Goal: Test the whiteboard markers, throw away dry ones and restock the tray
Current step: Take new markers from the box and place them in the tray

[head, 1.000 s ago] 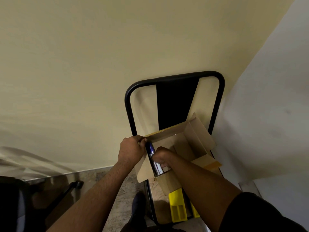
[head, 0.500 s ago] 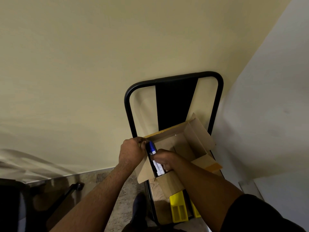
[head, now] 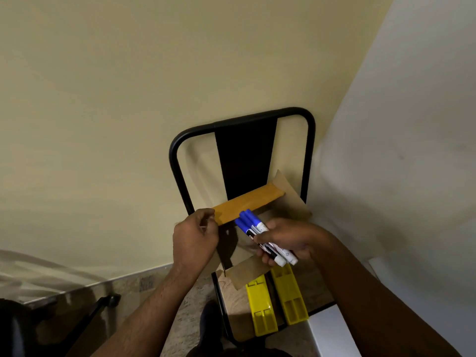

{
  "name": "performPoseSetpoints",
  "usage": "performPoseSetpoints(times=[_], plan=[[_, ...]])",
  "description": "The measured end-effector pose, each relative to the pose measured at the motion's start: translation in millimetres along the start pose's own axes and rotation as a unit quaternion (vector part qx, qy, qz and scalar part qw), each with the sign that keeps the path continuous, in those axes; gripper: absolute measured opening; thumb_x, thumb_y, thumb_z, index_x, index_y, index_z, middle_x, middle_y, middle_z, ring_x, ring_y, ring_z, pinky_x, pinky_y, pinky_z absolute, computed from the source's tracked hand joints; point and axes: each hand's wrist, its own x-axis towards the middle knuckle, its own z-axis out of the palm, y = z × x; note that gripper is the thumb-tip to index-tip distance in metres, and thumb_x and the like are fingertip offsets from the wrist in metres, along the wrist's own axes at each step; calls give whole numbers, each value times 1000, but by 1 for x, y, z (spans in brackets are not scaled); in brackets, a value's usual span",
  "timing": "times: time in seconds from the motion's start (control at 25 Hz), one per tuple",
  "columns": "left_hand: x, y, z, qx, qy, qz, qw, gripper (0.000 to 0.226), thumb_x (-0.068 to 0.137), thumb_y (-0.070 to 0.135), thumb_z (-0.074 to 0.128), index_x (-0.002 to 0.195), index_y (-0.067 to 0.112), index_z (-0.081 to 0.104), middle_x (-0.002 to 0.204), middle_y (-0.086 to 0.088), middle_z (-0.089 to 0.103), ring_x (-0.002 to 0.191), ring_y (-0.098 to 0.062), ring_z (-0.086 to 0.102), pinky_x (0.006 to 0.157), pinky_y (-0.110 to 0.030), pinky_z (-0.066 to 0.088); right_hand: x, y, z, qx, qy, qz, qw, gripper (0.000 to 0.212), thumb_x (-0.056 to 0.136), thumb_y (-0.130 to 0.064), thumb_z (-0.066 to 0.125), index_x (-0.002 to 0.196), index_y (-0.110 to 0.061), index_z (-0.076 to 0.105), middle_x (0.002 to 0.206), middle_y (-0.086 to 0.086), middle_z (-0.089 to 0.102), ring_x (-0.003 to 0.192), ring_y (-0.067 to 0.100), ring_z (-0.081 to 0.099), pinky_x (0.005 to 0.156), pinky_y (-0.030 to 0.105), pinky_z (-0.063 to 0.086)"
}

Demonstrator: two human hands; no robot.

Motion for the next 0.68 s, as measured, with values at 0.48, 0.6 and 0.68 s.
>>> performPoseSetpoints(times=[0.48, 0.6, 0.68], plan=[[-44, 93, 21, -474, -254, -325, 778, 27, 98, 26, 51, 105, 3, 62, 59, -10, 59, 34, -14, 49, 34, -17, 37, -27, 15, 22, 182, 39, -172, 967, 22, 98, -14, 53, 118, -8, 59, 80, 14, 67, 56, 19, 67, 54, 31, 59], [-43, 92, 18, -506, -260, -336, 751, 23, 97, 28, 53, 99, 7, 61, 49, -6, 51, 31, -13, 43, 34, -18, 36, -29, 11, 19, 160, 28, -162, 973, 21, 98, -15, 53, 116, -3, 58, 78, 14, 66, 57, 20, 67, 53, 31, 59], [-39, 87, 15, -476, -269, -289, 786, 30, 97, 33, 52, 98, 5, 63, 50, -8, 43, 38, -18, 40, 42, -24, 40, -29, 8, 16, 128, 23, -170, 977, 14, 99, -14, 52, 106, -6, 61, 74, 11, 65, 58, 18, 65, 53, 28, 57]])
